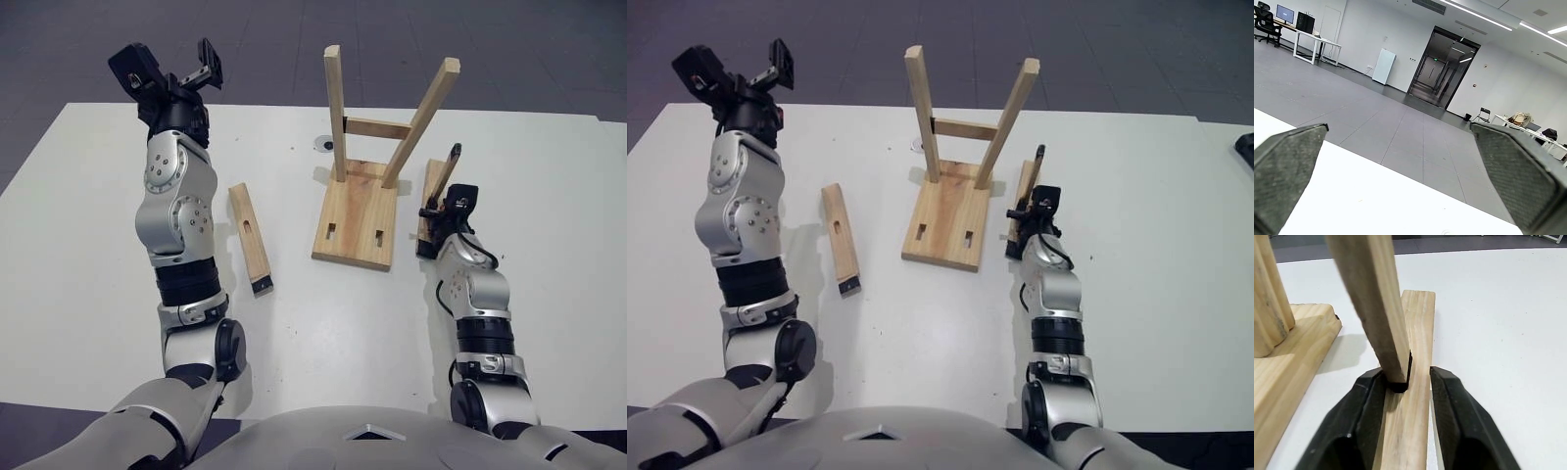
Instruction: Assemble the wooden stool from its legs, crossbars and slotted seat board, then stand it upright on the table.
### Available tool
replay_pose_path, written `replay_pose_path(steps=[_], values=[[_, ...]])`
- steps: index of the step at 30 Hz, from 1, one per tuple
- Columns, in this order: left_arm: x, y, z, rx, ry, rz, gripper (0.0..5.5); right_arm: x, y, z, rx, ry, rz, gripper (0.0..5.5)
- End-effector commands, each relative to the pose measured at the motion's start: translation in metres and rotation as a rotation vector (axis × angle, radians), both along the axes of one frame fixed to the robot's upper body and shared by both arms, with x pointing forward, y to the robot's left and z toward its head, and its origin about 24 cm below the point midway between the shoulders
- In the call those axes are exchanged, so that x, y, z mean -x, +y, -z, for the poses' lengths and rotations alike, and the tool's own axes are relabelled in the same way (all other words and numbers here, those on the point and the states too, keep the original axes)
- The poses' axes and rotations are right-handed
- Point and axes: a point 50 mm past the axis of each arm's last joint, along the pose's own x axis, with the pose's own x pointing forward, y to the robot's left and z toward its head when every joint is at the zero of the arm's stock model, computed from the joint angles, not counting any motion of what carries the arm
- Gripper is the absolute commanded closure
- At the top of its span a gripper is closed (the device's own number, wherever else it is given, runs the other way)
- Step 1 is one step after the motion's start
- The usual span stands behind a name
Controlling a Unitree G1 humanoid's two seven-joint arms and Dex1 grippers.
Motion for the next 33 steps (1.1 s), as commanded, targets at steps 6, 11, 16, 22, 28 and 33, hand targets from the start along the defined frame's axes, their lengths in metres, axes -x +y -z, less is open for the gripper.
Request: replay_pose_path(steps=[6, 11, 16, 22, 28, 33], values=[[-0.001, 0.002, -0.005, 0.007, -0.022, -0.019, 0.1, -0.003, -0.003, -0.005, -0.008, 0.033, -0.001, 2.36], [0.0, 0.003, -0.005, 0.006, -0.025, -0.02, 0.1, 0.001, -0.004, -0.012, 0.0, 0.038, -0.004, 1.65], [0.001, 0.004, -0.006, 0.007, -0.022, -0.025, 0.1, 0.001, 0.0, -0.026, -0.012, 0.05, -0.012, 0.96], [0.001, 0.002, -0.006, 0.008, -0.019, -0.024, 0.1, 0.005, -0.003, -0.048, -0.007, 0.036, -0.051, 0.11], [0.002, 0.006, -0.002, 0.008, -0.009, -0.041, 0.1, 0.011, -0.006, -0.086, 0.01, -0.107, -0.139, 0.11], [0.0, 0.003, -0.001, 0.009, -0.005, -0.035, 0.1, 0.002, -0.002, -0.085, 0.018, -0.095, -0.153, 0.11]])
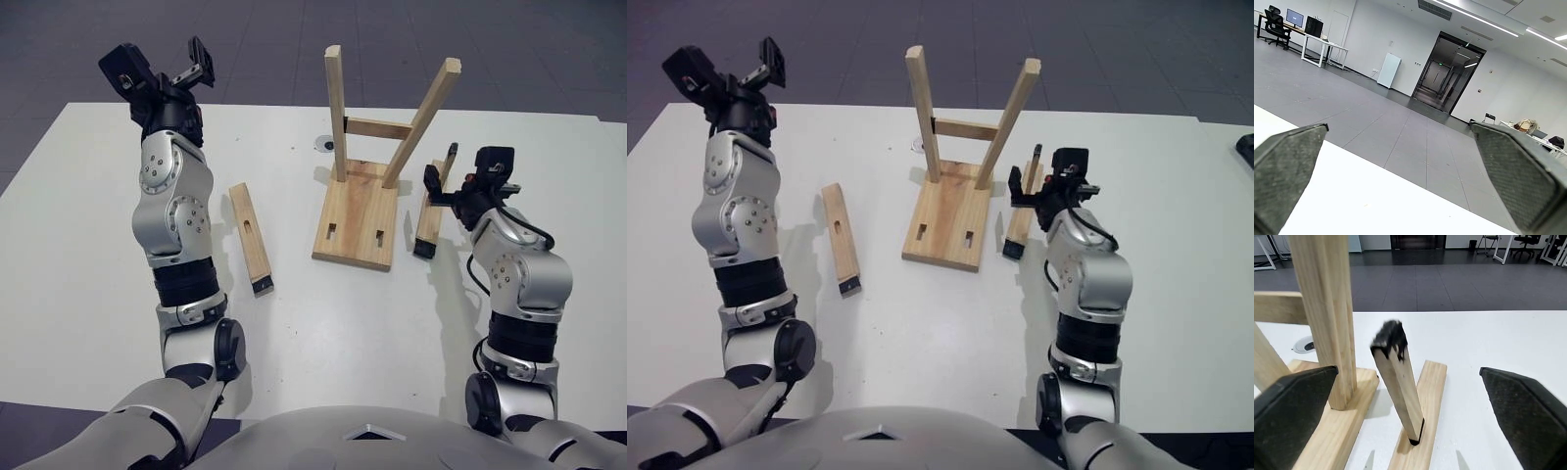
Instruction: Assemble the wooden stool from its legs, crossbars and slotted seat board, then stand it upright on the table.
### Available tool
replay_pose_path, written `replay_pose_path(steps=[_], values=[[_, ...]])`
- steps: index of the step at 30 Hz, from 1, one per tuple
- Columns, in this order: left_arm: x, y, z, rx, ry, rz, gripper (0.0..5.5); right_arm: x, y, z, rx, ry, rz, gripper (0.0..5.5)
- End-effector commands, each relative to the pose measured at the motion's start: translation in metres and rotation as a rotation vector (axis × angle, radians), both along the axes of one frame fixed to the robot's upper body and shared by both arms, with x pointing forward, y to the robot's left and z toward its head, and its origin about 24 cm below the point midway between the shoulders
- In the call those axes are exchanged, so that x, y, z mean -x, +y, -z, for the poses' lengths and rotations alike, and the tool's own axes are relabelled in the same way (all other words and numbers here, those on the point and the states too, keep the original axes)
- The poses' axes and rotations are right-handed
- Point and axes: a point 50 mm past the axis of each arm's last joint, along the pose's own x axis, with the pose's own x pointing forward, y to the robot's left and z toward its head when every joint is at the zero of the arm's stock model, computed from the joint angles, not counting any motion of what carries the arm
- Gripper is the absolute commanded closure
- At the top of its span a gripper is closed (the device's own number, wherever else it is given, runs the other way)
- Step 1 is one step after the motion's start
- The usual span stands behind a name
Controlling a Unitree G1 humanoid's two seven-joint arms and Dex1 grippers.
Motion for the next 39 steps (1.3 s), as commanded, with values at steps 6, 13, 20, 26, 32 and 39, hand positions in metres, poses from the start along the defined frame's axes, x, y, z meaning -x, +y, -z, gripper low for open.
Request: replay_pose_path(steps=[6, 13, 20, 26, 32, 39], values=[[-0.001, -0.001, 0.0, 0.001, 0.007, -0.003, 0.1, -0.006, 0.005, 0.029, 0.061, 0.169, 0.045, 0.11], [0.001, -0.002, 0.006, 0.02, 0.021, -0.021, 0.1, -0.003, 0.005, 0.056, 0.094, 0.308, 0.048, 0.11], [0.003, 0.0, 0.008, 0.039, 0.026, -0.043, 0.1, -0.002, 0.0, 0.073, 0.107, 0.45, 0.041, 0.64], [0.005, 0.0, 0.009, 0.06, 0.031, -0.055, 0.1, 0.001, -0.005, 0.072, 0.027, 0.528, 0.029, 1.54], [0.008, 0.005, 0.009, 0.064, 0.037, -0.081, 0.1, 0.017, -0.003, 0.064, -0.003, 0.572, -0.013, 2.49], [0.011, 0.007, 0.011, 0.069, 0.047, -0.104, 0.1, 0.035, 0.0, 0.059, 0.002, 0.605, -0.049, 3.43]])
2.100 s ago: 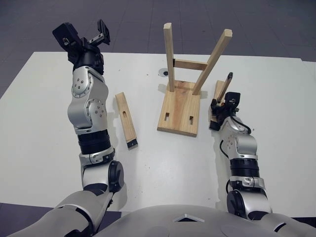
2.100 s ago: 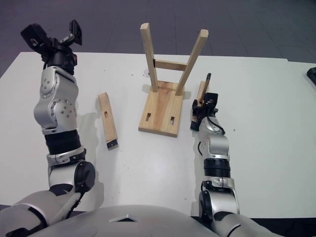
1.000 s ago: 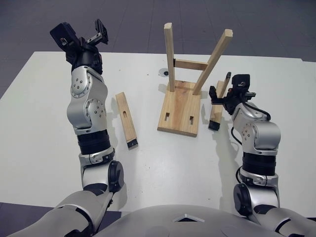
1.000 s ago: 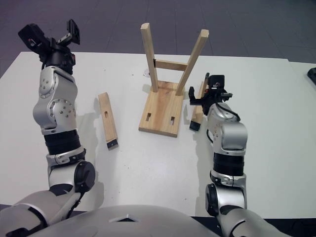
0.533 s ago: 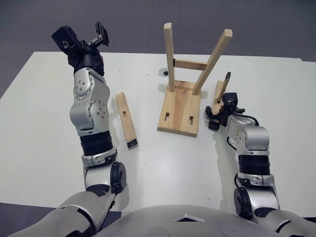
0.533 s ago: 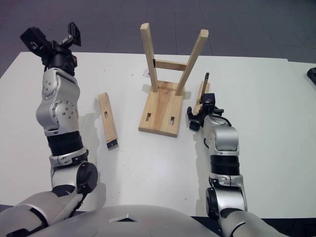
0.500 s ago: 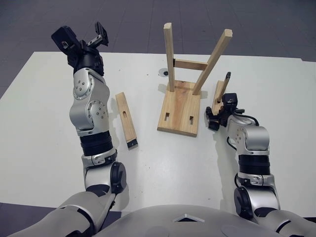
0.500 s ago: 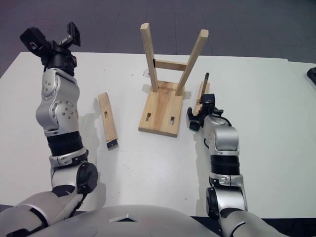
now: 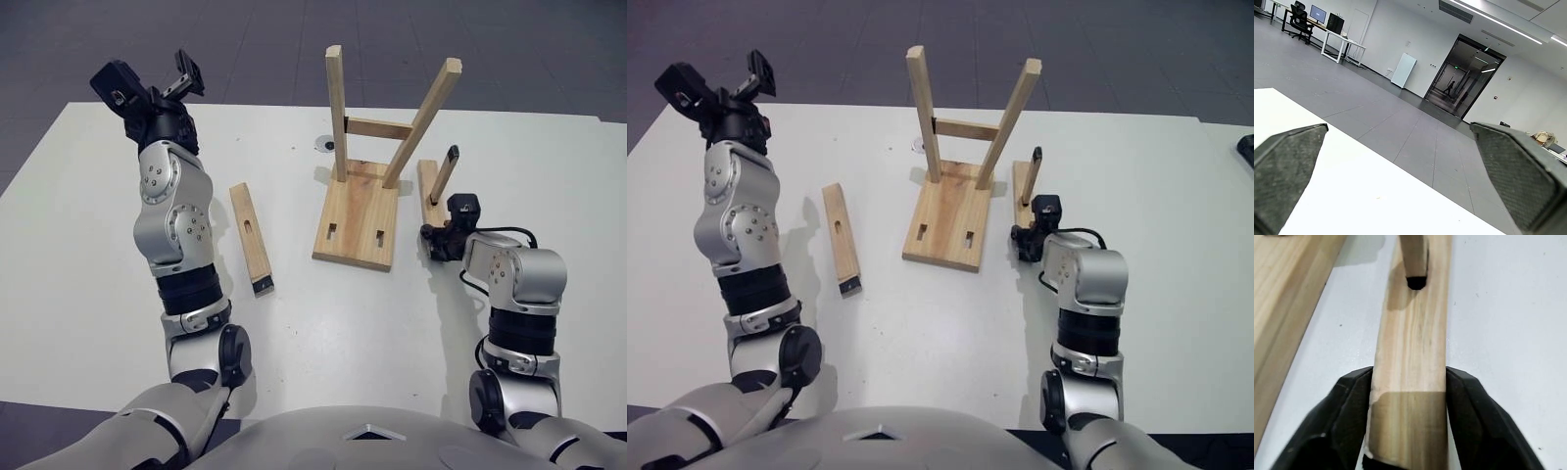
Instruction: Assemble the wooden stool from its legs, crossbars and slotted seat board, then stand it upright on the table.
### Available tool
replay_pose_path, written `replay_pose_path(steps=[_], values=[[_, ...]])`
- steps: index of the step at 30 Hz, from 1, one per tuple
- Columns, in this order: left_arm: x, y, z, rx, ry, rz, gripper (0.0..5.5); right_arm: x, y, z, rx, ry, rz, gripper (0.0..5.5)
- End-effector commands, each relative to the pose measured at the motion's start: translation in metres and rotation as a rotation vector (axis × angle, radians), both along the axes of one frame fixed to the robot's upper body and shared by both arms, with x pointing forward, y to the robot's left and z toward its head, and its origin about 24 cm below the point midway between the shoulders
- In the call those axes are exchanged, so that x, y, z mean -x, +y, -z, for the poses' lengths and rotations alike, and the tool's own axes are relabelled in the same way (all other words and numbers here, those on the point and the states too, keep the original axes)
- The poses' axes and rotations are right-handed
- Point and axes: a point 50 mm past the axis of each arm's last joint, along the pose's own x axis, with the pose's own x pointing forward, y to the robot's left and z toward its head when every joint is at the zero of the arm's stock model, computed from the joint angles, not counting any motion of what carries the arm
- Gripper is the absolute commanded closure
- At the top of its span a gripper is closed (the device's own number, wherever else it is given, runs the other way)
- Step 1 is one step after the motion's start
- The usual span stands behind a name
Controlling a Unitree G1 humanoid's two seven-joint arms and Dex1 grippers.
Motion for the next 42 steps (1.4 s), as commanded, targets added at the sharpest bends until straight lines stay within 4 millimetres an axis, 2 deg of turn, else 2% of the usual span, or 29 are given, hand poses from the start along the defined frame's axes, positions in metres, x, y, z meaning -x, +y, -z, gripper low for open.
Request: replay_pose_path(steps=[1, 15, 22, 23, 33, 37, 42], values=[[0.003, 0.001, 0.004, 0.005, 0.02, -0.017, 0.1, 0.013, 0.002, 0.001, -0.006, 0.04, -0.027, 3.44], [0.009, 0.008, 0.005, 0.006, 0.037, -0.056, 0.1, 0.04, -0.01, 0.004, 0.066, 0.121, -0.038, 3.44], [0.013, 0.012, 0.007, 0.013, 0.045, -0.085, 0.1, 0.042, -0.014, 0.002, 0.078, 0.138, -0.085, 3.44], [0.013, 0.012, 0.008, 0.016, 0.048, -0.089, 0.1, 0.04, -0.013, 0.0, 0.079, 0.136, -0.093, 3.15], [0.012, 0.012, 0.01, 0.021, 0.051, -0.092, 0.1, 0.023, -0.011, -0.016, 0.093, 0.047, -0.15, 1.69], [0.01, 0.014, 0.01, 0.021, 0.048, -0.093, 0.1, 0.013, -0.012, -0.033, 0.082, -0.037, -0.166, 1.08], [0.004, 0.012, 0.009, -0.007, 0.047, -0.059, 0.1, -0.005, -0.016, -0.071, 0.032, -0.318, -0.214, 0.29]])
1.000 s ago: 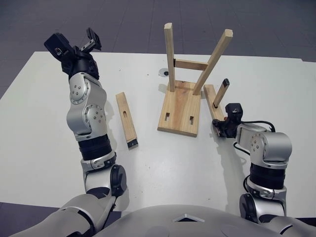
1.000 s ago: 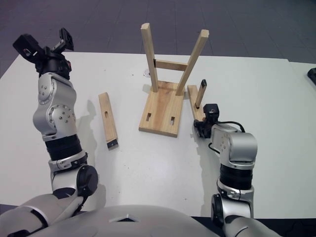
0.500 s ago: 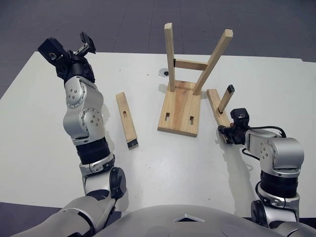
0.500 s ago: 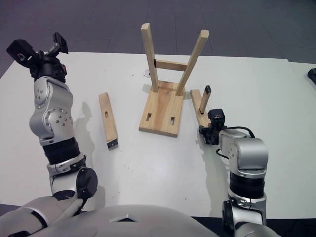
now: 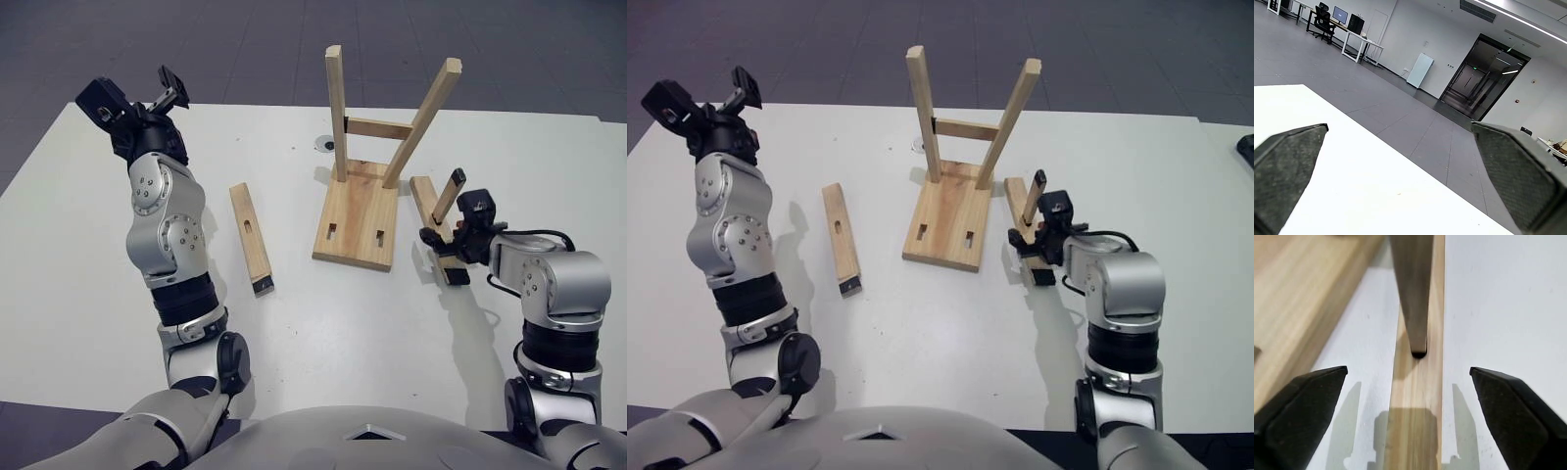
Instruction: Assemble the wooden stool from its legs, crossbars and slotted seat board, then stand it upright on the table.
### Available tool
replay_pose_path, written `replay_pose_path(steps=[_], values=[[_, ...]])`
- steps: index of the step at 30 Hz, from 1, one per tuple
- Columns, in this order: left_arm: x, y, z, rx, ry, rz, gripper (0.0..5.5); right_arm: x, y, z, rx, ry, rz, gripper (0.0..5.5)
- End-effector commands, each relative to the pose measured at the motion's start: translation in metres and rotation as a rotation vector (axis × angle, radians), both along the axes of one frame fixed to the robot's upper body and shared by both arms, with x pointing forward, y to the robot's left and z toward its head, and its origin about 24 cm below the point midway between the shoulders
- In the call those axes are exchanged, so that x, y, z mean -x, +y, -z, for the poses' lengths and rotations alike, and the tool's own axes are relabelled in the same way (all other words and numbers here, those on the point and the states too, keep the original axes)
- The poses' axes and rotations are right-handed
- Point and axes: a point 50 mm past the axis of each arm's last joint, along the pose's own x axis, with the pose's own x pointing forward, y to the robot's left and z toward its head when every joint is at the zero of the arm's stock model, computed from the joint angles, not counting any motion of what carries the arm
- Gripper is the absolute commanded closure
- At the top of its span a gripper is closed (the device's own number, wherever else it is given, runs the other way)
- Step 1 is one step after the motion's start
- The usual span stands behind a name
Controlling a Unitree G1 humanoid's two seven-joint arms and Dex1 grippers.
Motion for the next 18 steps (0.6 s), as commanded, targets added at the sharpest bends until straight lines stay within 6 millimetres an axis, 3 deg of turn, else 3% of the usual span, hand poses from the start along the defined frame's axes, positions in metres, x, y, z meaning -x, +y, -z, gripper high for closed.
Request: replay_pose_path(steps=[1, 6, 9, 14, 18], values=[[-0.005, -0.001, -0.002, -0.031, 0.0, 0.023, 0.1, -0.013, -0.003, -0.033, -0.058, -0.195, -0.06, 0.12], [-0.009, -0.001, -0.001, -0.031, 0.004, 0.037, 0.1, -0.027, 0.002, -0.063, -0.101, -0.418, -0.11, 0.12], [-0.011, 0.0, 0.0, -0.033, 0.007, 0.037, 0.1, -0.037, 0.008, -0.07, -0.167, -0.539, -0.075, 0.12], [-0.013, -0.003, 0.002, -0.034, 0.013, 0.047, 0.1, -0.05, 0.02, -0.034, -0.184, -0.493, 0.001, 0.12], [-0.016, -0.005, 0.005, -0.049, 0.021, 0.054, 0.1, -0.055, 0.032, -0.021, -0.173, -0.525, 0.018, 0.12]])
